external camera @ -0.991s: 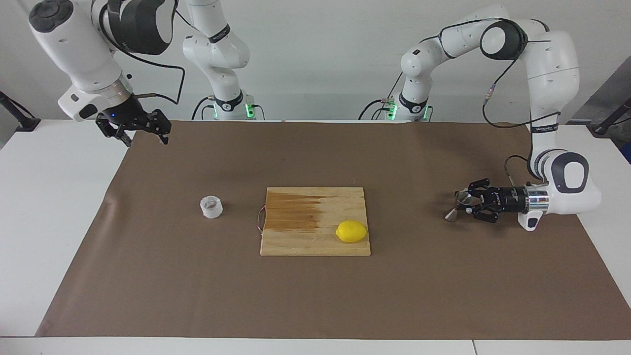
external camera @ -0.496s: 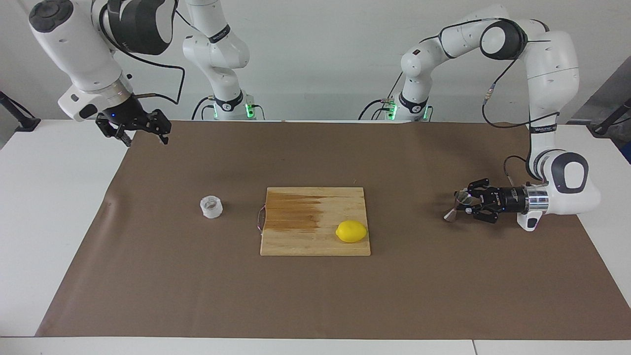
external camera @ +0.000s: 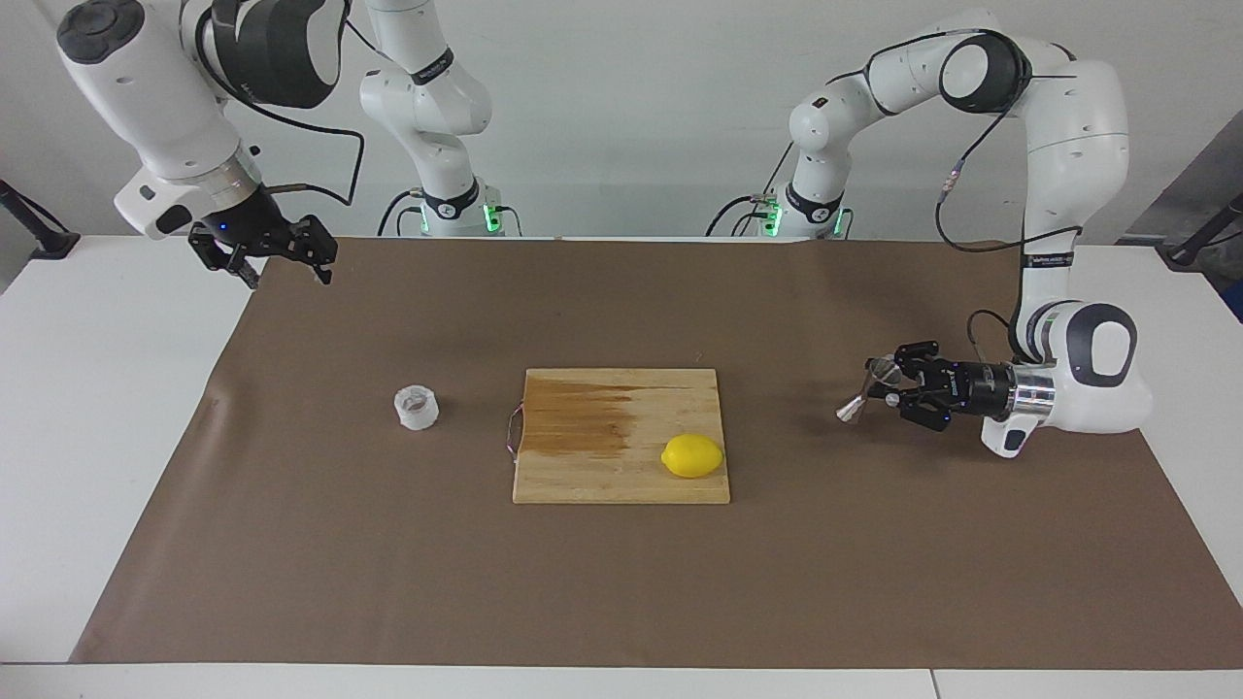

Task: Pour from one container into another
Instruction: 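Lift and carry the steel cup with the left gripper onto the board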

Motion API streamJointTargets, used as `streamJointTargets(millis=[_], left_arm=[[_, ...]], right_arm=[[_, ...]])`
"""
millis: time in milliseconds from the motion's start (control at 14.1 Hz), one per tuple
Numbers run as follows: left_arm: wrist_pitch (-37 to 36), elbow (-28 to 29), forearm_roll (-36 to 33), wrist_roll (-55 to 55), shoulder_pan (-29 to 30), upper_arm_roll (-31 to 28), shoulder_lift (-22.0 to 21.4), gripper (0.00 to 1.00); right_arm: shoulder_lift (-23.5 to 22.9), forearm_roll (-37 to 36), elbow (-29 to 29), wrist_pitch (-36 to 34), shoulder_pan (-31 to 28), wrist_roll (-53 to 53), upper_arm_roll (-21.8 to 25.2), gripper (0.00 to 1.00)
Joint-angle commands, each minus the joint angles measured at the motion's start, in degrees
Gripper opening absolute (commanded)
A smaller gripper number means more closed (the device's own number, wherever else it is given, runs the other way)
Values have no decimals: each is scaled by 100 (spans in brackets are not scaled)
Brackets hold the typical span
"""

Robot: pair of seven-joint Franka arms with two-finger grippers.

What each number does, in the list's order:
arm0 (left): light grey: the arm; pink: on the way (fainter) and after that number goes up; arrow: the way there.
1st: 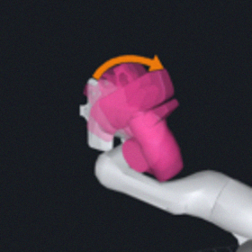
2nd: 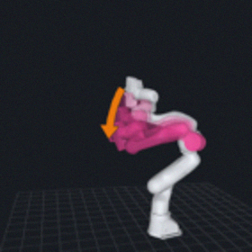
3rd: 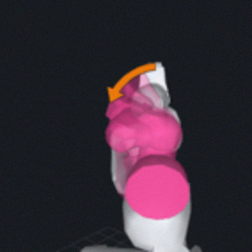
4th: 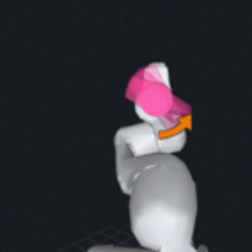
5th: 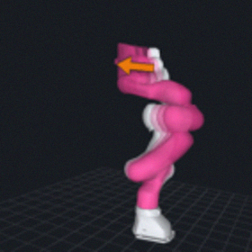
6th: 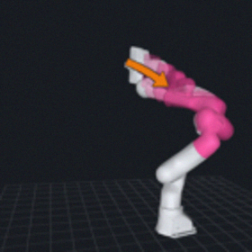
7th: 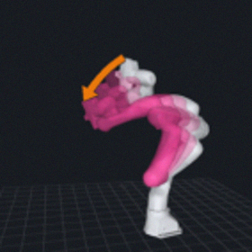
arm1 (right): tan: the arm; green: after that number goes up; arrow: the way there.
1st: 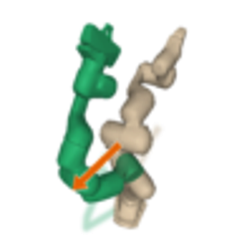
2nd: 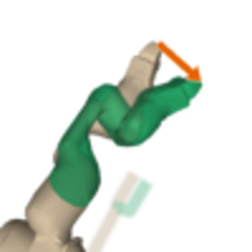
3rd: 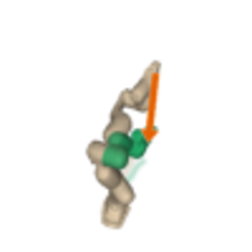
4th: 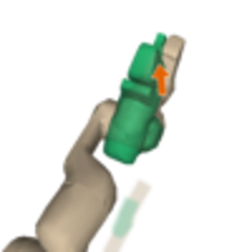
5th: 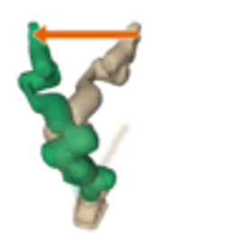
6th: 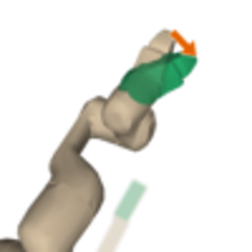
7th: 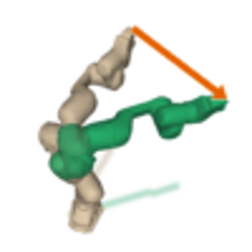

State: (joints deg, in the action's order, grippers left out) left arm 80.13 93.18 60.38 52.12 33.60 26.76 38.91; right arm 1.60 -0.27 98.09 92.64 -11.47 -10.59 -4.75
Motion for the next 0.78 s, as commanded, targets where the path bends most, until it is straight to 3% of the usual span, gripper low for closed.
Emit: streamJointTargets(millis=[0,708], left_arm=[[362,437,648,53,-528,-66,-375,0],[1628,824,2028,-8,-2111,-92,-727,0]], right_arm=[[34,-43,17,-9,-31,-57,-35,100],[34,-43,26,-9,-39,-57,-35,100]])
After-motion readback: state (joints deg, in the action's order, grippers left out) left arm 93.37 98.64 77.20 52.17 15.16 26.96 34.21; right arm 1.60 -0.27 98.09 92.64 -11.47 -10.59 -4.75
